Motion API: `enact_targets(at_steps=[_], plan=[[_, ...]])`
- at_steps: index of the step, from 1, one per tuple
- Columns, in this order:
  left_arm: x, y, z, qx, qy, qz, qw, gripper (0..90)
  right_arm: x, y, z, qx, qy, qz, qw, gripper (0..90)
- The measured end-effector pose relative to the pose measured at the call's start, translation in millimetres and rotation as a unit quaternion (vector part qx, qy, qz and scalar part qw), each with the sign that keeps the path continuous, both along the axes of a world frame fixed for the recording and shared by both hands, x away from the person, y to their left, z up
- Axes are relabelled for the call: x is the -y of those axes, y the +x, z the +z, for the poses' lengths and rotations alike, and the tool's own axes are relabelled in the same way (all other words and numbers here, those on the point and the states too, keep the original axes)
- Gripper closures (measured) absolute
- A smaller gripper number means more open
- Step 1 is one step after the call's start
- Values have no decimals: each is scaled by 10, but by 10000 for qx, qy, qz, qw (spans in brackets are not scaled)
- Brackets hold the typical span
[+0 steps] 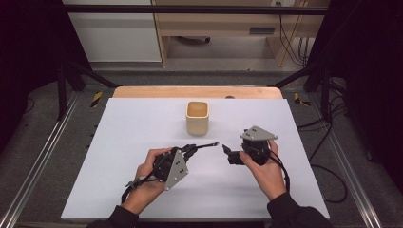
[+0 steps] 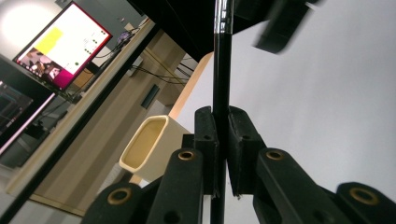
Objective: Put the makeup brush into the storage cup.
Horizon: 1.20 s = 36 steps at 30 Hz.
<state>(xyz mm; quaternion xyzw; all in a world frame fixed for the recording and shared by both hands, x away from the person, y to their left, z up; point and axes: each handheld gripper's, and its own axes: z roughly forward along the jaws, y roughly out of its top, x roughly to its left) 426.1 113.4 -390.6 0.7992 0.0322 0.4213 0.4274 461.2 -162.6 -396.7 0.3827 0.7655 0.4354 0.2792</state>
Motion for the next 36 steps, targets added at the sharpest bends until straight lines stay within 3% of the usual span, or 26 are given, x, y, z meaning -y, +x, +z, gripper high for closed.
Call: enact_targets(at_steps=[5, 8, 12, 16, 28, 36], plan=[[10, 81, 50, -240, -391, 183, 9988, 837, 64, -112, -208, 269, 136, -38, 9995, 84], [9, 117, 80, -290, -489, 284, 9980, 837, 83, -142, -266, 494, 208, -91, 9985, 84], [-3, 189, 126, -501, -791, 419, 9947, 837, 179, -175, -320, 807, 275, -179, 9962, 80], [-4, 222, 144, -570, -877, 480, 9934, 837, 281, -184, -392, 915, 421, -266, 9946, 80], [59, 327, 234, -760, -1244, 588, 9876, 837, 517, -239, -557, 956, 693, -439, 9920, 54], [89, 388, 328, -786, -1446, 640, 9843, 837, 533, -261, -621, 927, 729, -484, 9918, 51]])
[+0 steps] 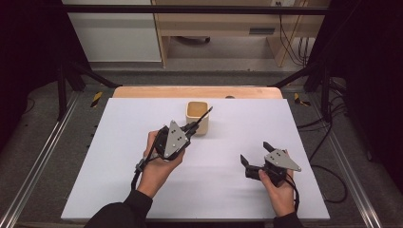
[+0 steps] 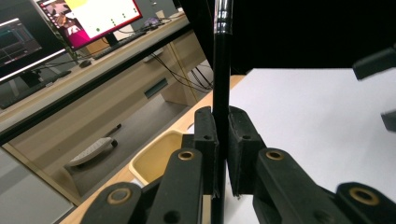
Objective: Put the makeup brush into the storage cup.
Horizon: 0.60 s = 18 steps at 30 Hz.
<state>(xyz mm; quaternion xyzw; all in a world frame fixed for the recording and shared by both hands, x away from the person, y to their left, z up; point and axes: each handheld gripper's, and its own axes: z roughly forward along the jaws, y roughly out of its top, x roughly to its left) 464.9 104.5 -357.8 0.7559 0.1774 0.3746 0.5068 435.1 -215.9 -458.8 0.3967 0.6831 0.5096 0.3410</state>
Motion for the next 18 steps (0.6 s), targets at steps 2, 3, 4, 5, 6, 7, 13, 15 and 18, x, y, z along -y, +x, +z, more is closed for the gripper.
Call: enact_targets(at_steps=[2, 3, 4, 5, 6, 7, 13, 15, 18], plan=[[-21, 37, 35, -106, -236, 51, 9997, 837, 5, 3, -9, -12, 2, 4, 10000, 46], [-21, 37, 35, -106, -236, 51, 9997, 837, 5, 3, -9, -12, 2, 4, 10000, 46], [-31, 52, 45, -142, -319, 83, 9994, 837, 9, 1, -10, -26, 3, 0, 10000, 46], [-43, 68, 56, -172, -373, 120, 9991, 837, 22, 1, -14, -15, 32, 0, 10000, 46], [-51, 81, 67, -196, -426, 154, 9988, 837, 22, 1, -14, -15, 32, 0, 10000, 46], [-57, 93, 79, -211, -469, 175, 9985, 837, 26, 2, -15, -14, 31, -1, 10000, 46], [-59, 145, 135, -236, -603, 230, 9976, 837, 15, 8, -39, -46, -27, 36, 10000, 47], [-50, 150, 140, -233, -628, 235, 9975, 837, 12, 9, -41, -34, -65, 40, 10000, 47], [-33, 158, 139, -237, -623, 266, 9974, 836, 10, 4, -41, -15, -64, 60, 10000, 47]])
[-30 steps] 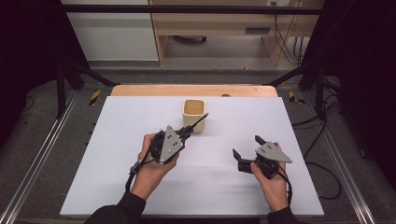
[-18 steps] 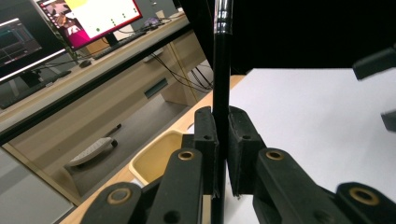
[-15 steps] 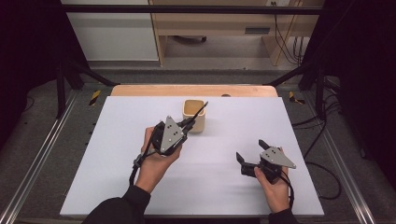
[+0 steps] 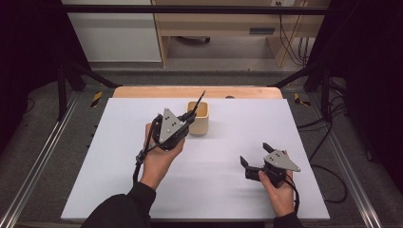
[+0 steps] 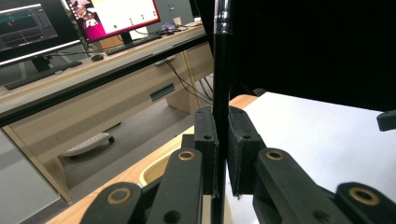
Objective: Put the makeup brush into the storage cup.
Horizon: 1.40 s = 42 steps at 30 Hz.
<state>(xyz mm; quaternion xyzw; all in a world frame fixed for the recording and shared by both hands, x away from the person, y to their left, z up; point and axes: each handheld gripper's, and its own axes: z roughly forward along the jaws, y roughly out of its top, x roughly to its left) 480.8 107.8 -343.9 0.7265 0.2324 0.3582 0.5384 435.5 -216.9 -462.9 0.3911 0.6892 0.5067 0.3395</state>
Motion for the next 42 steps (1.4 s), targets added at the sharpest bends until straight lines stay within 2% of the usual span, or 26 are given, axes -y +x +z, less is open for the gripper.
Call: enact_targets(at_steps=[13, 19, 33, 42], plan=[[35, 34, 13, -11, -83, 88, 9999, 836, 18, -4, -4, -3, 60, 0, 10000, 53], [51, 71, 41, -105, -300, 171, 9993, 837, 34, -10, 2, 23, 104, -10, 9999, 55], [84, 148, 56, -238, -542, 296, 9978, 836, 60, -19, 11, 83, 208, 48, 9997, 57], [65, 230, 42, -341, -823, 468, 9949, 836, 81, -23, 11, 122, 226, 76, 9996, 58]])
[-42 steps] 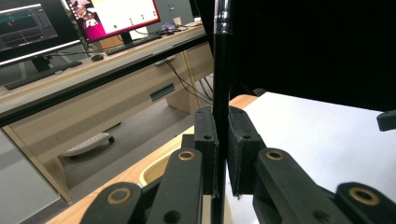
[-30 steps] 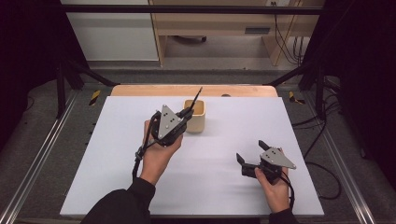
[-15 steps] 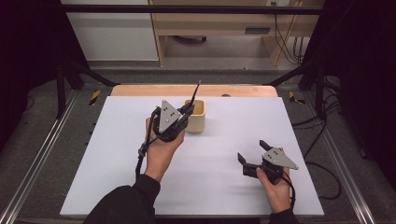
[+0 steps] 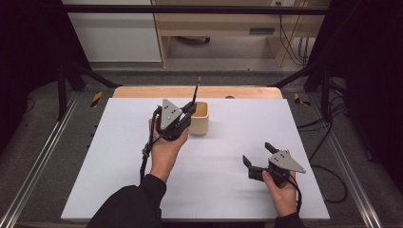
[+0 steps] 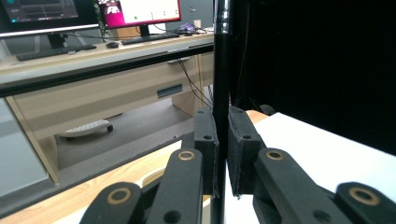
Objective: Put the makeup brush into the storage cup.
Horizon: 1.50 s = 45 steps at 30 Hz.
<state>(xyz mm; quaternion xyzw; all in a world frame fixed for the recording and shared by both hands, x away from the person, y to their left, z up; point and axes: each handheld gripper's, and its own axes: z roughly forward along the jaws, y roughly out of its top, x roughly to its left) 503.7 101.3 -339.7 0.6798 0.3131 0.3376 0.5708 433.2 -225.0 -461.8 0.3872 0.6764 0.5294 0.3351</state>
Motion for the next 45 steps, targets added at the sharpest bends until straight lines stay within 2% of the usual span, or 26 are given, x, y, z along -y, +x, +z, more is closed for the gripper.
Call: enact_targets(at_steps=[3, 4, 10, 14, 23, 31, 45], plan=[[-18, 23, 0, -31, -62, 79, 9999, 836, 1, -2, 0, 18, 1, 30, 10000, 59], [-25, 29, -3, -96, -95, 96, 9999, 836, 1, -4, 0, 28, -8, 60, 10000, 60], [-49, 98, 3, -133, -236, 241, 9993, 836, 7, -3, -6, 40, 7, 72, 10000, 61], [-16, 112, 22, -104, -196, 250, 9994, 836, 14, -4, -4, 46, 1, 70, 10000, 61], [75, 161, 22, -145, -334, 328, 9988, 836, 19, -7, -5, 48, 37, 96, 9999, 61], [136, 201, 9, -119, -359, 436, 9983, 836, 24, -13, 1, 110, 77, 155, 9998, 61], [142, 277, -8, -72, -395, 530, 9978, 836, 46, -15, 6, 151, 122, 146, 9997, 61]])
